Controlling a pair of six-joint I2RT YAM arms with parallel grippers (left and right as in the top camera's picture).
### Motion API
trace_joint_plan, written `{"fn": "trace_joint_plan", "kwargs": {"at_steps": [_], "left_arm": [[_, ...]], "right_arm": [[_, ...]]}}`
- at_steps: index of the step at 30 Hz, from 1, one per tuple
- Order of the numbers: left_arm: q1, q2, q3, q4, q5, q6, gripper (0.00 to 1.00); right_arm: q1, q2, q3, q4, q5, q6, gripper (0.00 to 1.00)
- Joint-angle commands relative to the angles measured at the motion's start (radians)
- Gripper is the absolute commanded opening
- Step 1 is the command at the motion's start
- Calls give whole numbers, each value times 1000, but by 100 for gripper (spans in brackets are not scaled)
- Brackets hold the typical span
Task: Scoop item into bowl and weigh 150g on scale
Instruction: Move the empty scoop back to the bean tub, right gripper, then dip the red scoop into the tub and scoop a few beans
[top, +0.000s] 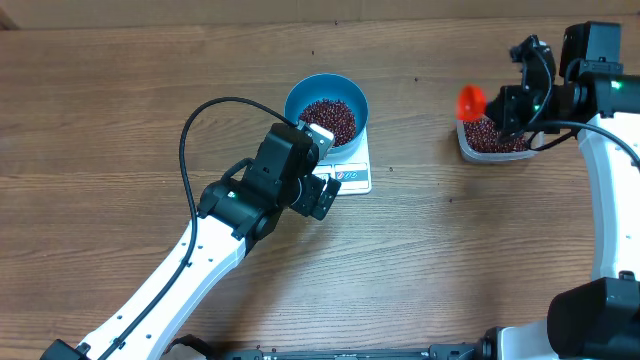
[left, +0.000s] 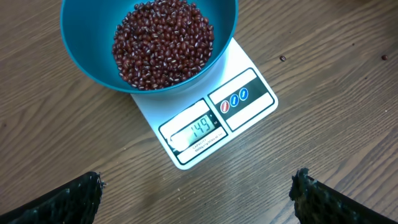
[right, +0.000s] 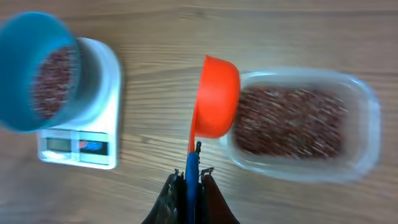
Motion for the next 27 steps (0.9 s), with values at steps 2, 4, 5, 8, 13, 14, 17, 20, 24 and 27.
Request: {"fn": "trace_joint_plan", "kwargs": {"at_steps": [2, 4, 5, 8, 13, 14, 17, 20, 24, 27], "left_arm": [[3, 6, -3, 0, 5, 12, 100], [3, 6, -3, 1, 5, 12, 99], [3, 6, -3, 1, 5, 12, 100], [3, 6, -4, 0, 5, 12, 99], [3, 6, -3, 1, 5, 12, 100], [3, 6, -3, 1, 5, 12, 100], [3, 6, -3, 1, 5, 12, 100], [3, 6, -3, 1, 5, 12, 100], [3, 6, -3, 1, 5, 12, 99], [3, 6, -3, 1, 5, 12, 100]], "right_arm": [[1, -10, 25, -43, 130, 75, 4], [0, -10, 25, -49, 130, 95, 4], [1, -10, 25, -50, 130, 99, 4], [0, -10, 25, -53, 132, 114, 4], [0, -9, 24, -51, 214, 114, 4], [0, -8, 24, -47, 235, 114, 4], [0, 2, 23, -32, 251, 113, 4], [0, 33, 23, -16, 252, 113, 4], [-5, 100, 23, -6, 254, 113, 4], [-13, 156, 23, -7, 254, 113, 4]]}}
